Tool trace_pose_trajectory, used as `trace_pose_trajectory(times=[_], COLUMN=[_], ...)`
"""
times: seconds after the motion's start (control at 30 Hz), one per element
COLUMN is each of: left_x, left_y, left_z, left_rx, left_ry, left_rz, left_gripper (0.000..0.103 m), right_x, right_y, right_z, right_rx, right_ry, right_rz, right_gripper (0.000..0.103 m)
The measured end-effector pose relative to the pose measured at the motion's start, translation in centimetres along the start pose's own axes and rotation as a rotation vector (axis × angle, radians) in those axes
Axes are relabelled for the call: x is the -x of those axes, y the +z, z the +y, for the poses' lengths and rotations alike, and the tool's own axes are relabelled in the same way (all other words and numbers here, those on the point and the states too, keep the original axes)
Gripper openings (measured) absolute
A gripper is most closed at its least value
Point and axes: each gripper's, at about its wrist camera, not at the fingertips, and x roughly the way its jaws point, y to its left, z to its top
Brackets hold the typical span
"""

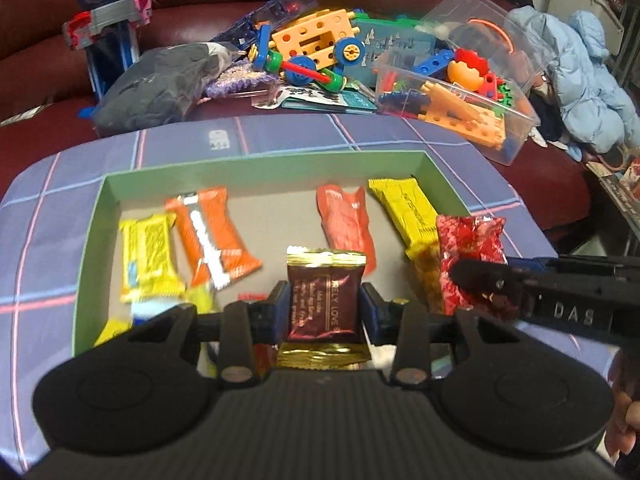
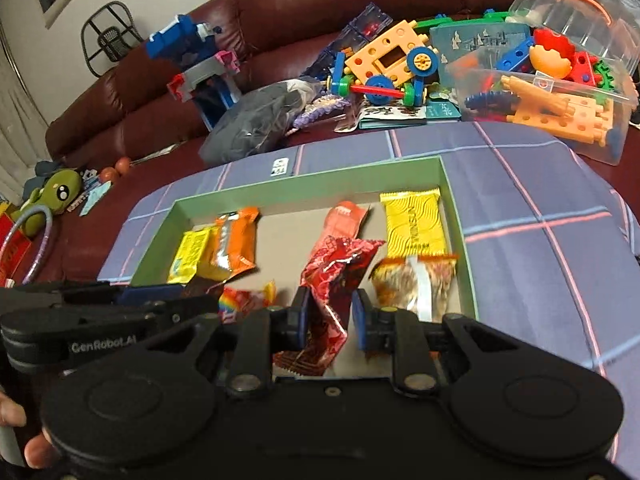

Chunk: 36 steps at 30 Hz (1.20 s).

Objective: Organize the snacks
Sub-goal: 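Carry the chocolate and red bag into the green tray, open grippers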

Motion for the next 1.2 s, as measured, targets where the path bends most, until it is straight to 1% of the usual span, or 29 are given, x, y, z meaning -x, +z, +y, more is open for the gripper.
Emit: trace_pose_trajectory(times=[0.2,0.23,0.27,0.3,0.33,0.37,0.4,0.43,0.47,0.5,0.53,0.57,0.67,0.87,1.0,1.2], left_x=[-3.3,-3.6,-3.9,-4.1,-4.1,-4.1,-4.0,-3.9,-3.8,-3.6,-3.3,-3.1,-2.3,-0.5,1.1,3.8], left_y=[2.1,2.3,2.5,2.5,2.4,2.3,2.2,2.0,1.9,1.7,1.7,1.5,1.0,-0.4,-1.2,-2.5], left_z=[0.3,0.4,0.4,0.5,0.5,0.5,0.5,0.5,0.5,0.5,0.5,0.6,0.7,0.7,0.4,-0.4], left_rx=[0.013,0.016,0.023,0.028,0.030,0.027,0.024,0.025,0.027,0.032,0.035,0.039,0.048,0.062,0.067,0.064], left_ry=[0.022,0.029,0.044,0.056,0.067,0.077,0.091,0.108,0.119,0.127,0.131,0.132,0.136,0.140,0.140,0.138], left_rz=[0.018,0.019,0.019,0.020,0.016,0.007,0.004,0.002,0.000,-0.001,-0.002,0.001,0.004,0.012,0.003,-0.014], left_gripper=[0.037,0.042,0.047,0.062,0.074,0.079,0.088,0.096,0.100,0.103,0.103,0.103,0.103,0.103,0.103,0.103], right_x=[-3.6,-4.1,-4.5,-4.8,-4.8,-4.7,-4.6,-4.4,-4.0,-3.6,-3.2,-2.8,-1.9,-0.1,1.0,3.6], right_y=[2.0,2.3,2.4,2.6,2.8,2.9,3.0,3.0,2.9,2.9,2.8,2.8,2.5,1.3,0.5,-0.9], right_z=[-1.0,-1.2,-1.2,-1.3,-1.4,-1.5,-1.6,-1.7,-1.7,-1.7,-1.7,-1.6,-1.6,-1.4,-0.9,-0.2], right_rx=[0.022,0.026,0.026,0.022,0.016,0.006,-0.007,-0.021,-0.031,-0.034,-0.037,-0.043,-0.067,-0.101,-0.106,-0.107], right_ry=[-0.006,0.002,0.009,0.009,0.014,0.022,0.030,0.033,0.030,0.027,0.024,0.021,0.021,0.024,0.018,0.017], right_rz=[0.031,0.038,0.045,0.046,0.040,0.033,0.026,0.016,-0.002,-0.021,-0.034,-0.039,-0.043,-0.013,0.004,-0.002], right_gripper=[0.022,0.023,0.026,0.028,0.035,0.048,0.058,0.079,0.091,0.095,0.101,0.103,0.103,0.103,0.103,0.103])
